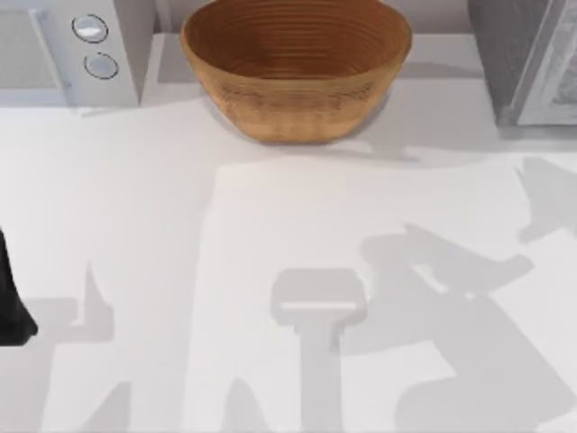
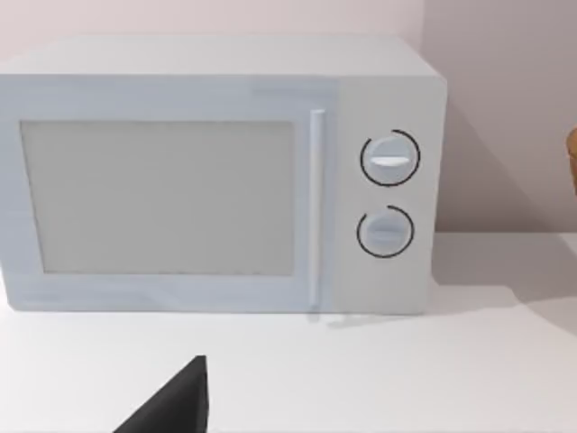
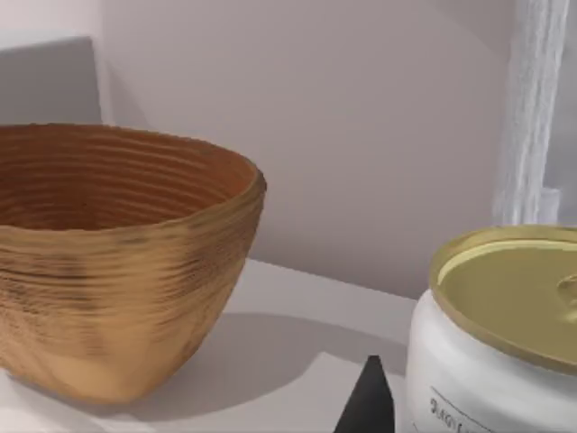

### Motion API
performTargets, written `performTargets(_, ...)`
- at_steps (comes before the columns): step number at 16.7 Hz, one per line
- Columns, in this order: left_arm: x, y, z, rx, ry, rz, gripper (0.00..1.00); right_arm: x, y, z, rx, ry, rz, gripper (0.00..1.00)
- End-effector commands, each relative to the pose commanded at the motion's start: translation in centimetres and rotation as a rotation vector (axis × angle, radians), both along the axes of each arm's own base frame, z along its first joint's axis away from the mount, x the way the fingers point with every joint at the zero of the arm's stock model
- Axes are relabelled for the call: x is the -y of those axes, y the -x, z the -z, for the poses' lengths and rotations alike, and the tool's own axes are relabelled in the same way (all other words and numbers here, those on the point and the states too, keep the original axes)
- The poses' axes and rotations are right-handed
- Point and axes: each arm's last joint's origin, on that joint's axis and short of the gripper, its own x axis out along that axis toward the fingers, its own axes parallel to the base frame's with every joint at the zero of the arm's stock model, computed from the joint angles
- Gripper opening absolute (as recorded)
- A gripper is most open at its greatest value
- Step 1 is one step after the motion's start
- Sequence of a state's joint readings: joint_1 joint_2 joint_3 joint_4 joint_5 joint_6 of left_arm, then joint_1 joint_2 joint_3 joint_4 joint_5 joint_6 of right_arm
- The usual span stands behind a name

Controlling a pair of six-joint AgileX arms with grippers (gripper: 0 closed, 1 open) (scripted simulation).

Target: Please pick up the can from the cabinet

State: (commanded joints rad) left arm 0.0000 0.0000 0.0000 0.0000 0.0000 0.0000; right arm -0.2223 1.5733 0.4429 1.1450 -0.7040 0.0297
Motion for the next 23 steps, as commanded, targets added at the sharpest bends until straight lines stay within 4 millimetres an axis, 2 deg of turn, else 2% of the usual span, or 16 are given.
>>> performTargets(3,0.0,0.0,0.0,0.000,0.000,0.000,1.00,1.6,-2.2,2.5,0.026,0.013,-0.097,0.00)
performTargets(6,0.0,0.0,0.0,0.000,0.000,0.000,1.00,3.3,-3.3,5.3,0.035,0.021,-0.174,0.00)
performTargets(13,0.0,0.0,0.0,0.000,0.000,0.000,1.00,6.6,-3.2,10.7,0.015,0.012,-0.260,0.00)
performTargets(16,0.0,0.0,0.0,0.000,0.000,0.000,1.00,7.3,-2.9,11.7,0.006,0.006,-0.268,0.00)
performTargets(23,0.0,0.0,0.0,0.000,0.000,0.000,1.00,7.1,-3.0,11.9,-0.002,0.000,-0.272,0.00)
